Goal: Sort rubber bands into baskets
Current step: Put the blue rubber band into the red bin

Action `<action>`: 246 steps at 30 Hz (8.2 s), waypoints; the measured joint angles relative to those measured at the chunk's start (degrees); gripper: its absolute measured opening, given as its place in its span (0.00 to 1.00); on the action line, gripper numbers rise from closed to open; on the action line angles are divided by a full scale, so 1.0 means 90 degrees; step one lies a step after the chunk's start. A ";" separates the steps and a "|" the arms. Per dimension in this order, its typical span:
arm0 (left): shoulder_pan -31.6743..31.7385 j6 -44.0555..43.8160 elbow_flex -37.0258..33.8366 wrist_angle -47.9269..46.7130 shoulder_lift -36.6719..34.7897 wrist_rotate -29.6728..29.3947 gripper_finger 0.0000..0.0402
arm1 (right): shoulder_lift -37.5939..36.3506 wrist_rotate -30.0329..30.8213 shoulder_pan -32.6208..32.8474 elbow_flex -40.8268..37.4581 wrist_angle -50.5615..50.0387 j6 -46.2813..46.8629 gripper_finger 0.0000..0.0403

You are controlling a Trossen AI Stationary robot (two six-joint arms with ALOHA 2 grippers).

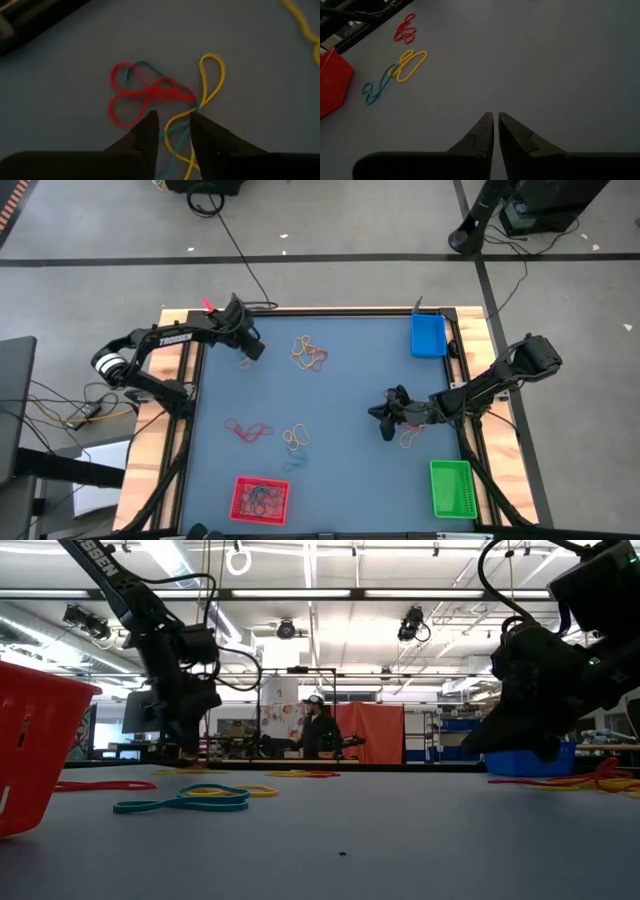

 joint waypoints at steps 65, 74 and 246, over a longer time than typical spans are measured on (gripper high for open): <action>0.0107 0.0514 -0.0797 -0.0192 -0.0019 0.0570 0.27 | 0.0000 0.0000 0.0065 0.0002 0.0024 0.0021 0.10; 0.0114 0.0505 -0.0511 -0.0252 0.0007 0.0654 0.16 | 0.0000 0.0000 0.0065 0.0000 0.0022 0.0021 0.10; -0.8184 -0.0487 0.0313 0.3227 0.2171 -0.0904 0.27 | -0.0002 0.0335 0.0070 0.0000 -0.0061 0.0283 0.10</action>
